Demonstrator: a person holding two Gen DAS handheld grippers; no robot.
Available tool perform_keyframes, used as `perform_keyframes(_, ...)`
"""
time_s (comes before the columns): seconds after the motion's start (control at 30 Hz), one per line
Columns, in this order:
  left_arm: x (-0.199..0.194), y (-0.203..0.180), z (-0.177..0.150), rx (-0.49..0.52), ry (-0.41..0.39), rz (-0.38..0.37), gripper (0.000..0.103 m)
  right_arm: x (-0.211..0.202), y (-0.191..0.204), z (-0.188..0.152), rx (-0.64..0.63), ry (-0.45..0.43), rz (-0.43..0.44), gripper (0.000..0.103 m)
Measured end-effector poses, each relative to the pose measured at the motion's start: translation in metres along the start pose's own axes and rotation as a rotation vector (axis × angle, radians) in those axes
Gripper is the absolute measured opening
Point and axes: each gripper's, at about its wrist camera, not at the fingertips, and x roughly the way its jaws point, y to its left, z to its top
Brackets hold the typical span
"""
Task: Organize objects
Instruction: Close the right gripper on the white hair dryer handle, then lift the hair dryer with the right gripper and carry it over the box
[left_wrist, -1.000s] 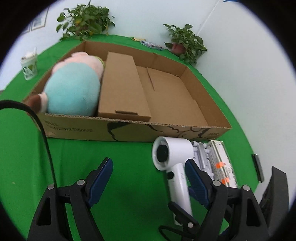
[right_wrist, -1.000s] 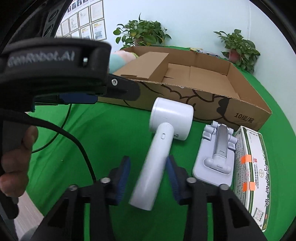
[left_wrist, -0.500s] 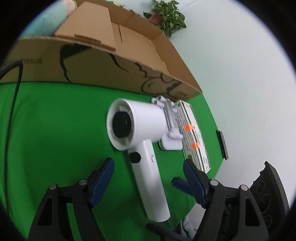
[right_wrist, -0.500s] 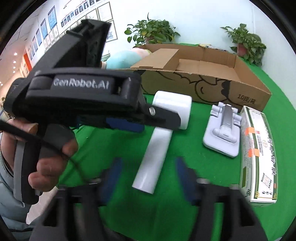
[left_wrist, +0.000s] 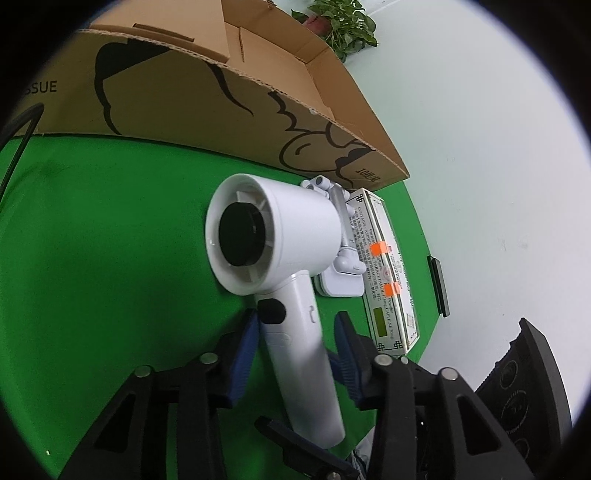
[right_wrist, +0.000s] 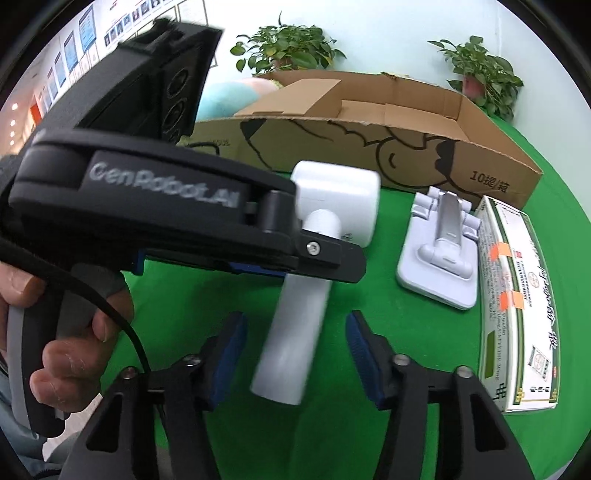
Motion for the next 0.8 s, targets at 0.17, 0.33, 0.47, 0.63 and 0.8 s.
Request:
perform_keyframes(0.17,0.001,-0.004,-0.004,0.006,-0.006,0.006,0.034,0.006,0.005,-0.002,-0.038,0.006,-0.065,0.031)
perform_keyframes(0.33,-0.002,-0.011,-0.009,0.031,-0.005,0.042,0.035,0.007,0.004,0.0,-0.028,0.001,-0.066,0.03)
perform_keyframes(0.47,-0.008,-0.02,-0.013,0.059,-0.015,0.062,0.034,0.004,0.006,0.003,-0.021,-0.023,-0.065,0.03)
perform_keyframes(0.63,-0.021,-0.04,-0.01,0.1,-0.065,0.06,0.035,-0.014,0.002,0.01,-0.018,-0.095,-0.086,0.029)
perform_keyframes(0.8,-0.031,-0.066,0.001,0.171,-0.12,0.07,0.035,-0.033,-0.004,0.024,-0.024,-0.168,-0.11,0.028)
